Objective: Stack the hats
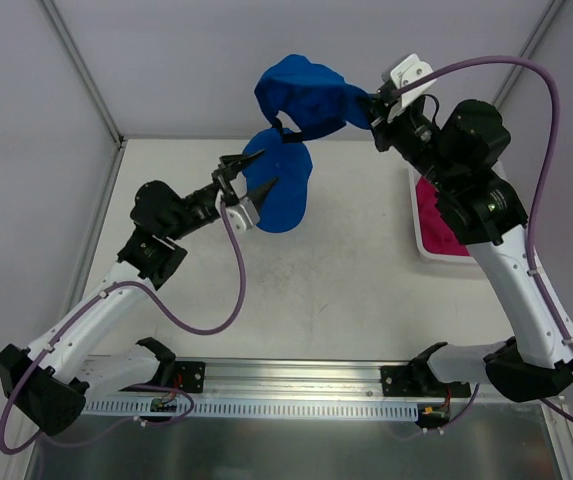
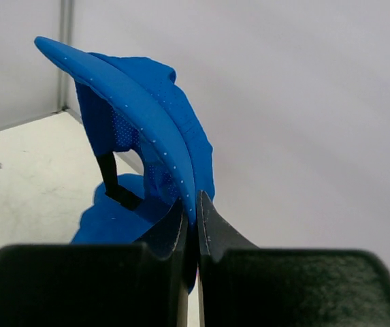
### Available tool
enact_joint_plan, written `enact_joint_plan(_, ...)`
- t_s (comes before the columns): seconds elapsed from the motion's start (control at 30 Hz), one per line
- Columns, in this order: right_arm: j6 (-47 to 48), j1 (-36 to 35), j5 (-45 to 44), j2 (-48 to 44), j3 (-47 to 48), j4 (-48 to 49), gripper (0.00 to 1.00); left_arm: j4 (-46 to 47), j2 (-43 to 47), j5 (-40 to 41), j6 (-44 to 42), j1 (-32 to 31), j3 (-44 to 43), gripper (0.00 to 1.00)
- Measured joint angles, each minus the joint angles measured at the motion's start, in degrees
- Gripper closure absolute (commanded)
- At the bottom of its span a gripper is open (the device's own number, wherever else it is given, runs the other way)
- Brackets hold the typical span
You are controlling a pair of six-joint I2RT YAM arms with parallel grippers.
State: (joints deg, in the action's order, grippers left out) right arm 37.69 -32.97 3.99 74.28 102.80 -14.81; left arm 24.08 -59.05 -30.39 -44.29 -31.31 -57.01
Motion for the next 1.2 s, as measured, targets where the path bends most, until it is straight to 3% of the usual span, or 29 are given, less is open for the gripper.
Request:
enact_joint_plan(0.23,-1.14,-9.99,-1.07,-0.61,-2.23,-2.45,1.0,7.19,-3.04,5.97,-13.68,-4.83,1.68,0.62)
enact_joint_plan(0.57,-1.79,-19.71,-2.16,-0.61,-5.14,-4.39,1.0,10.78,-7.48,15.63,-20.09,-5.51,-0.33,0.83)
enact_joint_plan(1.03,-1.68,-22.14,-16.28,-0.2,-4.17,-4.44,1.0,12.02,-6.38,22.05,-25.42,-6.25,3.28,0.76)
enact_joint_plan(1.13,-1.31,-22.14,-18.75,0.11,-4.02,-4.37,1.0,11.3,-3.8,22.12,-25.57,-6.23,5.18,0.68)
enact_joint_plan(1.2,-0.46,-21.99,-19.91,0.44,-4.02,-4.09,1.0,10.32,-1.27,21.75,-25.44,-6.23,6.47,0.55)
